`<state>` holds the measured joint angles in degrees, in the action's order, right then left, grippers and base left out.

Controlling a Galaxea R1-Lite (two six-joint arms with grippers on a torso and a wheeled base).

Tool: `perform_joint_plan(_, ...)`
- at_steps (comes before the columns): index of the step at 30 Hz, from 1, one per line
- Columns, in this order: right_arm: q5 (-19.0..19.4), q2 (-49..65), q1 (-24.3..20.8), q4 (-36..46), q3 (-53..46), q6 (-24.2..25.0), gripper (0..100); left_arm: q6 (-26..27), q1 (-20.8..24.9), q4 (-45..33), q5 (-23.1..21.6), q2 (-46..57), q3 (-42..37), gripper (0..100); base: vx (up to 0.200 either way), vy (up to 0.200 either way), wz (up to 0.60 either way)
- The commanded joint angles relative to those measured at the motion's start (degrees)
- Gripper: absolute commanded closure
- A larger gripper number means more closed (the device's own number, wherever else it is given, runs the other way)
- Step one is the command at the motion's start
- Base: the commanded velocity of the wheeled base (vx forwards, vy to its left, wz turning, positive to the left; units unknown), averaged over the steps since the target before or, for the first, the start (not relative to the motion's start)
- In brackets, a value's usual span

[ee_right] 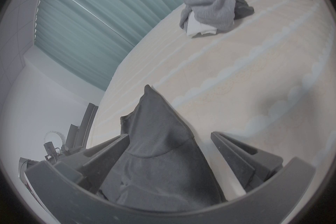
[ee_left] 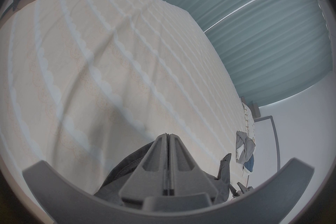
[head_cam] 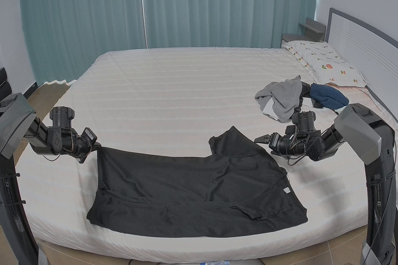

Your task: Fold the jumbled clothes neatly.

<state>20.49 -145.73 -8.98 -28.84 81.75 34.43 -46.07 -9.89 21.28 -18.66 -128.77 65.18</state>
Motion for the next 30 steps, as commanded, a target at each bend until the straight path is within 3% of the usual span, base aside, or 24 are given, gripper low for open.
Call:
perform_joint_plan(1, -1.07, -5.53, -0.42, 0.54, 5.44, 1.78, 0, -0.07, -0.05, -0.10, -0.06, 0.01, -0.14, 100, 0.000, 0.000, 0.00)
perform_joint_plan(9, -3.35, -7.47, -0.60, 0.89, 10.97, 5.12, 0, 0.01, -0.05, -0.10, 0.03, -0.25, -0.06, 100, 0.000, 0.000, 0.00)
perform_joint_plan(10, -3.35, -7.55, -0.60, 0.89, 10.97, 5.12, 100, 0.01, -0.05, -0.10, 0.03, -0.34, -0.06, 100, 0.000, 0.000, 0.00)
perform_joint_plan(30, -3.53, -1.23, 0.81, 0.37, 10.36, 5.65, 100, 0.63, -0.05, 0.07, 0.12, 0.19, -0.23, 100, 0.000, 0.000, 0.00)
